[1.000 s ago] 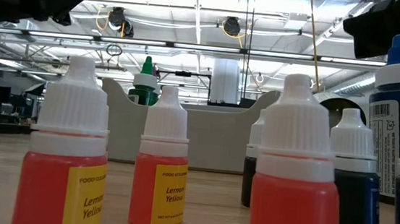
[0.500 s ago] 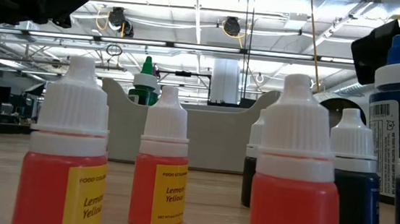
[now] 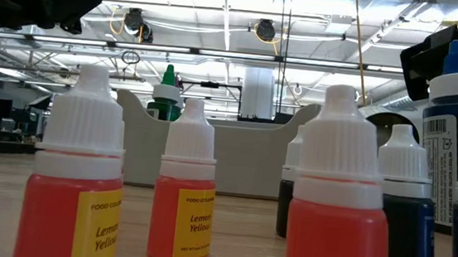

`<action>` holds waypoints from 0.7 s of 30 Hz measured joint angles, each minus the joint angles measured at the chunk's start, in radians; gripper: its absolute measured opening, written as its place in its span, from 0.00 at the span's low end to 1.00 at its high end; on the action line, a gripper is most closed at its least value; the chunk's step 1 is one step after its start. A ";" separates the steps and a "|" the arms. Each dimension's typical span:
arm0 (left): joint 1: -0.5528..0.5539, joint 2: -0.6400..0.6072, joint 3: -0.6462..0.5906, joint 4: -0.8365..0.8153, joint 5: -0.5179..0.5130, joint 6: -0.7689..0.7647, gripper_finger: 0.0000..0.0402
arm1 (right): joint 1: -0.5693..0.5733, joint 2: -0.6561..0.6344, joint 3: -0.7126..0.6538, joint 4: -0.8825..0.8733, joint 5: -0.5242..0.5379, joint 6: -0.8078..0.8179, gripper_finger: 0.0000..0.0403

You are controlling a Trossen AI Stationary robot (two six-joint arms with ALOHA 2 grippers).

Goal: Pick & Place food coloring
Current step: Put the big blue food coloring bottle into the gray bin

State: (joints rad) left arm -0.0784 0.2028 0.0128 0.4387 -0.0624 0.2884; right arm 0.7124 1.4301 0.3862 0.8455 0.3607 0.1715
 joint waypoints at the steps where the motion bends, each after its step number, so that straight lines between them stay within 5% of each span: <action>1: 0.000 0.000 0.000 0.000 0.000 0.001 0.02 | 0.000 0.007 0.000 0.004 0.000 0.000 0.53; 21: 0.000 0.000 0.000 -0.002 0.000 0.012 0.02 | 0.000 0.055 0.000 0.018 0.000 -0.016 0.53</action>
State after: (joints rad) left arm -0.0784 0.2028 0.0128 0.4370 -0.0624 0.2999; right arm 0.7124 1.4853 0.3859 0.8635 0.3607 0.1557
